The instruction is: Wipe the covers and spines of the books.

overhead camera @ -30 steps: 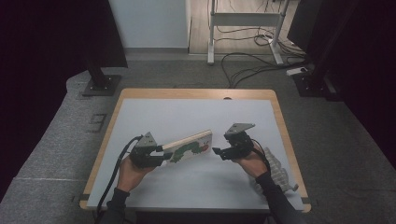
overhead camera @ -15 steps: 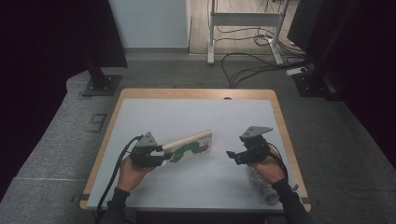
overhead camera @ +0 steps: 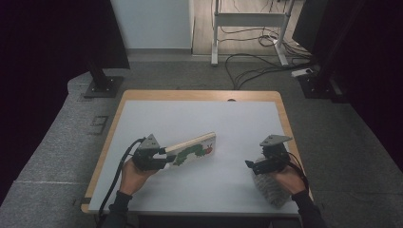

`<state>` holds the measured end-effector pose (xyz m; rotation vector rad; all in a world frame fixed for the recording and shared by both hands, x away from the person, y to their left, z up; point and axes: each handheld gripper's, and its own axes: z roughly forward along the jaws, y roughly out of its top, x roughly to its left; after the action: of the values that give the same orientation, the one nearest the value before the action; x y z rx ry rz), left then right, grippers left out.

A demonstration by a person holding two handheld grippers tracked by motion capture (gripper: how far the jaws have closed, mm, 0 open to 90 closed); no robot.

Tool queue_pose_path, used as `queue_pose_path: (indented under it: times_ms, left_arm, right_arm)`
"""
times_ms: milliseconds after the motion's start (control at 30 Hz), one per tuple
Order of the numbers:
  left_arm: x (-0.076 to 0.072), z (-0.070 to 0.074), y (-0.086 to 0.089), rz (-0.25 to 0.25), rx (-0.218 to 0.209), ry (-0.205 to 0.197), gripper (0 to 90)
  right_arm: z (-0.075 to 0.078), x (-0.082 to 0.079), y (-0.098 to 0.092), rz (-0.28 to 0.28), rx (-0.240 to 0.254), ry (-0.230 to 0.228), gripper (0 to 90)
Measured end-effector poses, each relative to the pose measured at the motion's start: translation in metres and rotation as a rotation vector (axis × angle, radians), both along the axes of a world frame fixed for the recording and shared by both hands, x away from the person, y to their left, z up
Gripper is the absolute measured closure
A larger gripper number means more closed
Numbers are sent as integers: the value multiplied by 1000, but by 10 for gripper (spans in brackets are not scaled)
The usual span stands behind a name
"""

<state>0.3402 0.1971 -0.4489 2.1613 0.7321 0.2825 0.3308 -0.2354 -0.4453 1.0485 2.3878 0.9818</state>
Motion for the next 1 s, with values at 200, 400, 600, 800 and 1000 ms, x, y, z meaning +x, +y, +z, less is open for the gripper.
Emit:
queue_pose_path:
  times_ms: [200,400,600,800,1000]
  left_arm:
    - [0,0,1,2,1,0,571]
    - [0,-1,0,2,6,0,569]
    - [0,-1,-1,2,4,2,576]
    - [0,-1,0,5,5,-1,577]
    - [0,0,1,3,-4,-2,586]
  right_arm:
    - [-12,-8,-17,-39,-15,36,23]
    - [-28,-16,-33,-70,-14,68,23]
    - [-49,-22,-45,-84,-17,107,22]
    - [-69,-24,-52,-86,27,150,157]
    - [-70,-26,-53,-100,27,132,353]
